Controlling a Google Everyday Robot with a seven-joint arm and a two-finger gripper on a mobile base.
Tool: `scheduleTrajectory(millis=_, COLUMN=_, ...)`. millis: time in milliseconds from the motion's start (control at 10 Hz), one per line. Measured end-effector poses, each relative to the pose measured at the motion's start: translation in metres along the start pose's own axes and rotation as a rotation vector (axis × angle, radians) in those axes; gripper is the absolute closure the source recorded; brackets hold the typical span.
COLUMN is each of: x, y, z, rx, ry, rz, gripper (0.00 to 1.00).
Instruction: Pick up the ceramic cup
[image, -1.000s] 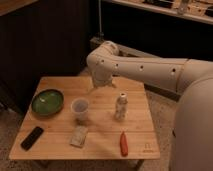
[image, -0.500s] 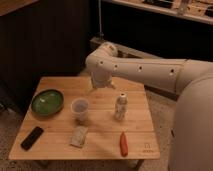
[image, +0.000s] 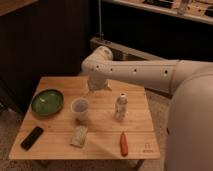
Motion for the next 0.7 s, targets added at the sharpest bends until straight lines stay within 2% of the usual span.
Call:
scheduleTrajectory(millis=300, x=0.0, y=0.007, z=0.0, rx=-0.004, ry=-0.002, rz=-0.008, gripper=0.2)
scheduleTrajectory(millis=700, x=0.005, y=0.013, z=0.016, rx=-0.006, ry=-0.005, rz=-0.026, gripper=0.2)
